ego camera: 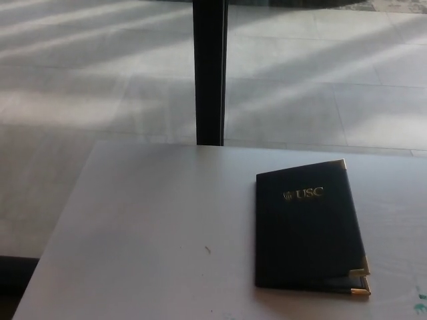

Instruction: There is a diary kept infront of the robot and the robot uses its right hand to grab its cover and puses it to the left to open it.

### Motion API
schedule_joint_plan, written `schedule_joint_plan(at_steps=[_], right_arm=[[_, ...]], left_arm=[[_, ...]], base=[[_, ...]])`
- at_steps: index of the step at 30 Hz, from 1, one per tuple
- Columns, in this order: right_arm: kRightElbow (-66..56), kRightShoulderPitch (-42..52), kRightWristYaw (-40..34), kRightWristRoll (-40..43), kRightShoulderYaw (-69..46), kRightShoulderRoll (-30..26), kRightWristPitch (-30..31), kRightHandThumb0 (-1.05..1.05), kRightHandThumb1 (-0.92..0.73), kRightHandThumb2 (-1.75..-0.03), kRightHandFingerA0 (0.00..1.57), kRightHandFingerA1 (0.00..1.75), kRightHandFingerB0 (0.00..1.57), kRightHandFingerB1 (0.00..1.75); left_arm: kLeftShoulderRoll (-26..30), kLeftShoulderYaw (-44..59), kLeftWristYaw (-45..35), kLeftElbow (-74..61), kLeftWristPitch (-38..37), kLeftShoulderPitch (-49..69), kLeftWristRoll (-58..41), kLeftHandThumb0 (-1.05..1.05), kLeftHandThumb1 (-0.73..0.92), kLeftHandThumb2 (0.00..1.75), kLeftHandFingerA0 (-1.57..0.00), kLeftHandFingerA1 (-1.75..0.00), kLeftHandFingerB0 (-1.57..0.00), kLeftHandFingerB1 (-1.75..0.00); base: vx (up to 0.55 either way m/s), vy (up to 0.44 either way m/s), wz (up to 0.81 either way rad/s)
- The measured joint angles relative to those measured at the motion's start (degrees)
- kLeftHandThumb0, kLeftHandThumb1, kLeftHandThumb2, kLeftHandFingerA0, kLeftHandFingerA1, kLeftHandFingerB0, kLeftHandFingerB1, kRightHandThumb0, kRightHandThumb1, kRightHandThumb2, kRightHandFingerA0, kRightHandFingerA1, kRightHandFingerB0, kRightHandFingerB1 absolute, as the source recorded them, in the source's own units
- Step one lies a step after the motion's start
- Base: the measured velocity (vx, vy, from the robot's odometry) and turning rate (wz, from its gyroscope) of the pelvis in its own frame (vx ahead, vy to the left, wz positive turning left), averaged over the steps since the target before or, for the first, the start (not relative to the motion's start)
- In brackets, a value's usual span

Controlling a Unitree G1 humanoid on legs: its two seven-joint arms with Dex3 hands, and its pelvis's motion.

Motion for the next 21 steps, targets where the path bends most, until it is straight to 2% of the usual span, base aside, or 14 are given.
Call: schedule_joint_plan(at_steps=[3,4,5,8,9,11,12,14,15,16,18,19,20,21], right_arm=[[-0.2,0.1,-0.5,0.8,-0.2,0.0,1.4,-0.70,-0.67,-1.12,0.74,0.96,0.44,0.81],[0.0,0.1,-0.5,1.2,-0.3,0.0,1.8,-0.72,-0.92,-0.73,0.70,1.05,0.37,0.89],[0.4,0.1,-0.5,1.4,-0.3,-0.1,2.1,-0.72,-0.92,-0.70,0.70,1.06,0.37,0.90],[1.0,0.4,-0.7,2.2,-0.6,-0.1,3.2,-0.73,-0.92,-0.71,0.65,1.10,0.36,0.97],[1.0,0.6,-0.8,2.4,-0.6,-0.1,3.6,-0.78,-0.66,-1.11,0.73,0.99,0.48,0.86],[0.8,1.2,-1.0,2.9,-0.8,-0.1,4.3,-0.79,-0.66,-1.12,0.72,0.99,0.46,0.84],[0.8,1.4,-1.0,3.2,-0.8,-0.1,4.7,-0.80,-0.67,-1.12,0.72,0.99,0.46,0.84],[0.8,1.7,-1.1,3.5,-0.9,-0.1,5.1,-0.79,-0.67,-1.12,0.72,0.99,0.46,0.84],[1.1,1.7,-1.1,3.8,-1.0,-0.1,5.3,-0.73,-0.92,-0.75,0.67,1.13,0.36,0.93],[1.7,1.7,-1.1,4.0,-1.1,-0.1,5.6,-0.73,-0.92,-0.79,0.61,1.19,0.30,1.00],[2.7,1.6,-1.2,4.8,-2.1,-0.2,6.6,-0.73,-0.92,-0.84,0.57,1.28,0.24,1.02],[3.2,1.5,-1.5,5.4,-3.1,-0.5,7.5,-0.70,-0.92,-0.86,0.50,1.31,0.19,1.00],[3.8,1.3,-2.0,5.9,-4.3,-0.8,8.1,-0.70,-0.92,-0.86,0.50,1.31,0.19,1.00],[4.5,1.0,-2.7,6.6,-5.8,-1.5,9.0,-0.67,-0.92,-0.86,0.52,1.35,0.20,1.03]], left_arm=[[0.0,-0.4,0.1,0.0,0.0,0.6,-0.4,-0.87,0.92,1.01,-0.34,-1.17,-0.30,-0.94],[0.1,-0.5,0.2,-0.1,0.0,0.9,-0.5,-0.87,0.92,1.00,-0.35,-1.17,-0.30,-0.93],[0.1,-0.6,0.2,-0.1,-0.1,1.3,-0.6,-0.87,0.92,1.00,-0.36,-1.18,-0.30,-0.91],[0.2,-0.7,0.2,-0.1,-0.2,2.5,-1.0,-0.87,0.92,1.00,-0.32,-1.16,-0.29,-0.92],[0.2,-0.7,0.2,-0.2,-0.2,3.0,-1.1,-0.87,0.92,1.00,-0.32,-1.13,-0.30,-0.90],[0.2,-0.8,0.1,-0.2,-0.4,3.7,-1.3,-0.87,0.92,1.00,-0.33,-1.12,-0.30,-0.90],[0.2,-0.8,0.1,-0.3,-0.5,4.0,-1.5,-0.92,0.92,1.10,-0.40,-0.96,-0.34,-0.82],[0.2,-1.0,0.1,-0.3,-0.5,4.3,-1.7,-0.93,0.92,1.10,-0.38,-0.97,-0.32,-0.82],[0.2,-1.0,0.0,-0.3,-0.5,4.4,-1.8,-0.92,0.92,1.07,-0.38,-0.98,-0.33,-0.81],[0.2,-1.1,0.0,-0.3,-0.5,4.5,-2.1,-0.91,0.92,1.06,-0.39,-0.97,-0.34,-0.81],[0.2,-1.1,0.0,-0.4,-0.5,4.5,-2.5,-0.92,0.88,1.15,-0.39,-0.91,-0.39,-0.84],[0.3,-1.2,0.0,-0.4,-0.5,4.5,-2.6,-0.92,0.88,1.15,-0.39,-0.93,-0.38,-0.84],[0.4,-1.2,0.0,-0.4,-0.5,4.6,-2.7,-0.92,0.88,1.15,-0.39,-0.93,-0.38,-0.84],[0.5,-1.3,0.0,-0.4,-0.5,4.7,-2.8,-0.88,0.92,0.98,-0.32,-1.15,-0.31,-0.93]], base=[[0.00,0.000,0.00],[0.00,0.000,0.00],[0.00,0.000,0.00],[0.00,0.000,0.00],[0.00,0.000,0.00],[0.00,0.000,0.00],[0.00,0.000,0.00],[0.00,0.000,0.00],[0.00,0.000,0.00],[0.00,0.000,0.00],[0.00,0.000,0.00],[0.00,0.000,0.00],[0.00,0.000,0.00],[0.00,0.000,0.00]])
